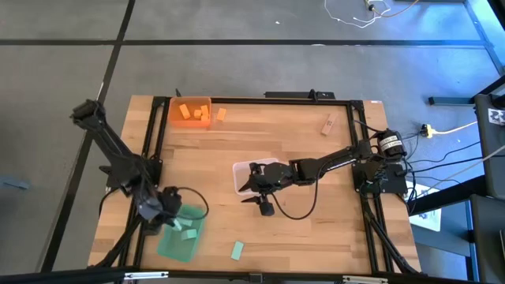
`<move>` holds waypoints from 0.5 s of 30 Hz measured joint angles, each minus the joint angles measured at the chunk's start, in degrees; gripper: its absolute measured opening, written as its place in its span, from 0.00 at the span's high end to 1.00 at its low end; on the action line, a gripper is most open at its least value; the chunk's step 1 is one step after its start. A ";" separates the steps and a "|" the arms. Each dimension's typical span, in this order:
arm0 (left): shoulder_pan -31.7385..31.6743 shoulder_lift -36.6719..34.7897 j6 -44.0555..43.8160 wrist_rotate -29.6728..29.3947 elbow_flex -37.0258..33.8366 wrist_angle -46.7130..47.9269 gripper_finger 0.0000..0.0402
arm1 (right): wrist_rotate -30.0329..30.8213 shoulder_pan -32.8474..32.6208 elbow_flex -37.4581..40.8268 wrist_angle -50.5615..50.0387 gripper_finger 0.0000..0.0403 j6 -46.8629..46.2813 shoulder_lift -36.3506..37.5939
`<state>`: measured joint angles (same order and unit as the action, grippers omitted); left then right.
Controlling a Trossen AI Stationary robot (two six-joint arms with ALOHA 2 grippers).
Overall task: Sort & place blocks by color
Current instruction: Put the blue block into the green bin
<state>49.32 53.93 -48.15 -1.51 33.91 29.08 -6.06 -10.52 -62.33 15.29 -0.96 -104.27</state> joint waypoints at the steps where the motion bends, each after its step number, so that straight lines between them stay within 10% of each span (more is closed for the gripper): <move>1: 0.50 1.66 -0.76 0.29 -0.02 -0.15 0.88 | -0.01 0.00 0.00 0.02 0.54 0.01 0.00; 15: 1.84 15.93 0.66 2.75 -0.07 -3.65 0.79 | 0.00 0.01 0.00 0.00 0.54 0.01 0.00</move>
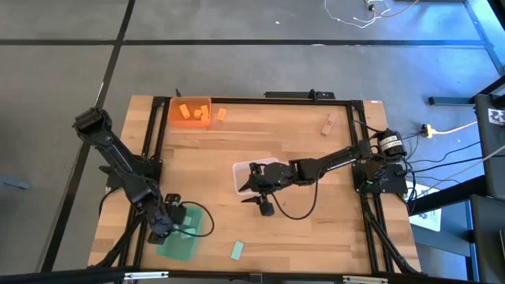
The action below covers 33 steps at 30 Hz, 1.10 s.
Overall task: Sort & place blocks by color
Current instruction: Put the blue block into the green bin
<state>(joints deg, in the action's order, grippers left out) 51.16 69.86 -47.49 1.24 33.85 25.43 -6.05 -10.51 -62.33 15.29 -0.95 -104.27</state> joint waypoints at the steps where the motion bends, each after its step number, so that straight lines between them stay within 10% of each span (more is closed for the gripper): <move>1: 0.00 -0.02 0.95 0.04 0.00 -0.04 0.78 | 0.01 -0.01 0.00 0.00 0.54 -0.02 0.00; 33: -3.46 -0.65 -1.33 4.04 0.00 -0.63 0.78 | 0.01 0.01 0.00 0.15 0.54 0.00 -0.02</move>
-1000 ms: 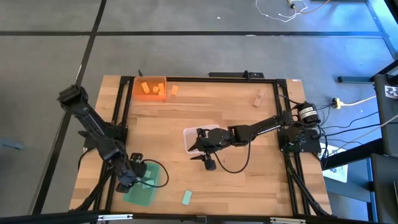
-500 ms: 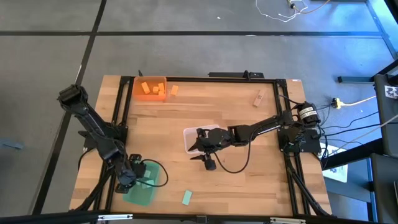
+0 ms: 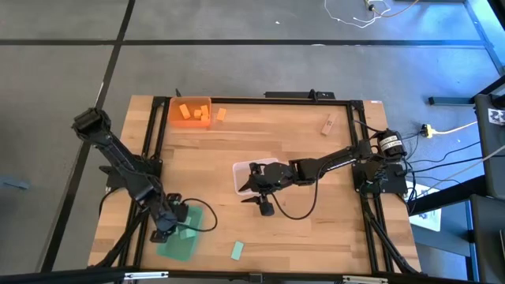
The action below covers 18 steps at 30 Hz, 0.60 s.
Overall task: Sort & place blocks by color
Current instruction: Put the blue block into the green bin
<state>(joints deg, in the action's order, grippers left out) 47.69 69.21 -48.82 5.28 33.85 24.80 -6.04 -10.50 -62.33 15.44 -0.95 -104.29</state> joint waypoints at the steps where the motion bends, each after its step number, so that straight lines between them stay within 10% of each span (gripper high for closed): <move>1: -0.18 0.00 0.58 0.00 0.00 0.00 0.80 | 0.00 -0.02 0.00 0.00 0.54 -0.01 0.00; 18: -0.93 0.00 1.25 -2.20 0.00 0.15 0.74 | 0.00 -0.02 0.00 0.00 0.54 0.00 0.00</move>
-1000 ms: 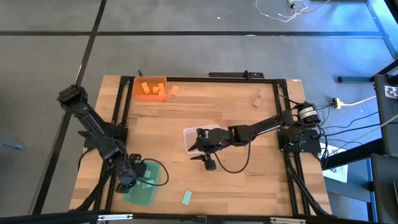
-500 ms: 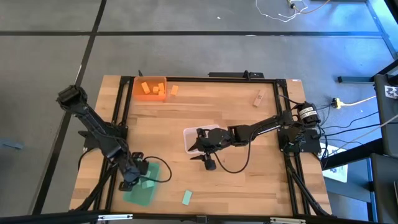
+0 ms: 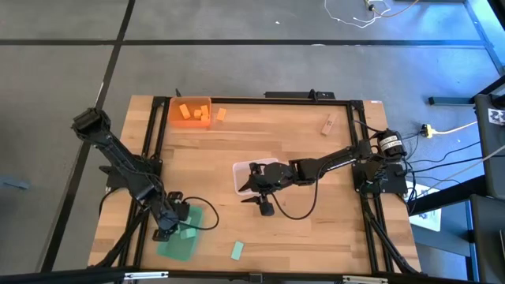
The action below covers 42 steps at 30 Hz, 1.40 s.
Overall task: Sort & place blocks by color
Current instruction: Put the blue block into the green bin, then put the light brown block into the white bin
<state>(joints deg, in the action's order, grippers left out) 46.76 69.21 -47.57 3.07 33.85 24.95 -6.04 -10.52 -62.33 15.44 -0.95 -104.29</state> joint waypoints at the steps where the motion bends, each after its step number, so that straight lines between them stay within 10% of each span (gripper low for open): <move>1: 0.00 0.00 0.00 -0.17 0.00 -0.02 0.73 | 0.00 0.02 0.00 0.00 0.54 0.00 0.00; 19: 0.00 -3.85 4.75 1.94 1.97 -0.11 0.73 | 0.00 0.02 0.00 -0.02 0.54 -0.02 -0.02; 30: -0.61 -5.34 21.09 -11.42 7.04 -0.11 0.74 | 0.00 0.00 0.00 -0.02 0.54 -0.01 -0.02; 42: -9.21 1.60 33.66 -8.24 7.08 -8.80 0.74 | -0.02 0.01 0.00 -0.02 0.54 -0.02 -0.02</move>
<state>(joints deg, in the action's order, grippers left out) 37.55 70.81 -13.91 -5.16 40.93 16.15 -6.07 -10.51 -62.33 15.42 -0.97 -104.31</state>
